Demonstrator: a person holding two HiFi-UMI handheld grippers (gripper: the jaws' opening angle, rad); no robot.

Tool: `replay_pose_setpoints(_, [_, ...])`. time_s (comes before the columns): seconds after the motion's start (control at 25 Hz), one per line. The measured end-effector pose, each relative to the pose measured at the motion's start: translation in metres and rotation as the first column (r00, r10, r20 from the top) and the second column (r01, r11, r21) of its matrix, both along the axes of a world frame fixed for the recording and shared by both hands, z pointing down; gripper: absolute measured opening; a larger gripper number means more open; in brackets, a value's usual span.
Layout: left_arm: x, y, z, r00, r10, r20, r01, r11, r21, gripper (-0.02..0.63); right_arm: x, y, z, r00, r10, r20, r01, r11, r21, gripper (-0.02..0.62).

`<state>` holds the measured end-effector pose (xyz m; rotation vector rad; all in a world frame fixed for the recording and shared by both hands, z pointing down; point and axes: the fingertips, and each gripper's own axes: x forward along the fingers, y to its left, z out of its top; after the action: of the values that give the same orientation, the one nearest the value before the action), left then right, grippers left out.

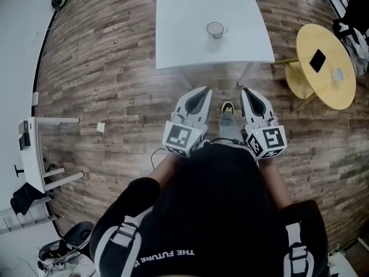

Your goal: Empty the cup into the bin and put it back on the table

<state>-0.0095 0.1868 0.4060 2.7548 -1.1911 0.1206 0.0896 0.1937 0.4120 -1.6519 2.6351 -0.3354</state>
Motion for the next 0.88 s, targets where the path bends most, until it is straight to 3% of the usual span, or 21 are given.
replay_pose_setpoints(0.44, [0.051, -0.169, 0.006, 0.996, -0.069, 0.05, 0.07, 0.997, -0.011, 0.021, 0.049, -0.181, 0.013, 0.995, -0.103, -0.008, 0.103, 0.995, -0.018, 0.017])
replay_pose_setpoints(0.88, [0.049, -0.256, 0.033, 0.98, -0.135, 0.145, 0.142, 0.989, -0.039, 0.021, 0.057, -0.265, 0.033, 0.981, -0.191, -0.04, 0.189, 0.981, -0.052, 0.017])
